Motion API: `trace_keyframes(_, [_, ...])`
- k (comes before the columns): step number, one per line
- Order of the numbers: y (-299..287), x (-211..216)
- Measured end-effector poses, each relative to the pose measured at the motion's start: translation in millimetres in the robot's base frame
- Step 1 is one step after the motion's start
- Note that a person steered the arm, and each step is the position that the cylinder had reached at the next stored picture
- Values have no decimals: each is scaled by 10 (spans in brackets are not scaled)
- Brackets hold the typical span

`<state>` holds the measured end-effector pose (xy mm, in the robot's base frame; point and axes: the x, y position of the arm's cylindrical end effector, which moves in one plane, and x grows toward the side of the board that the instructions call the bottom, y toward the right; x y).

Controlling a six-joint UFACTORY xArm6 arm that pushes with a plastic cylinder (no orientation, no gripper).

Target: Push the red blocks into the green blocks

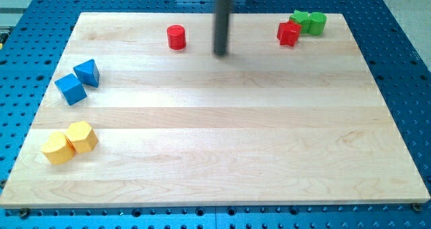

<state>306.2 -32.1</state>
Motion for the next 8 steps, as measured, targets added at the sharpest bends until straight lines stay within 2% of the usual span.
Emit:
trace_keyframes(1, [-794, 288])
trace_keyframes(2, [-1298, 49])
trace_keyframes(3, [-615, -228])
trace_keyframes(4, [696, -226])
trace_keyframes(5, [752, -106])
trace_keyframes(6, [746, -301])
trace_keyframes(8, [1667, -301])
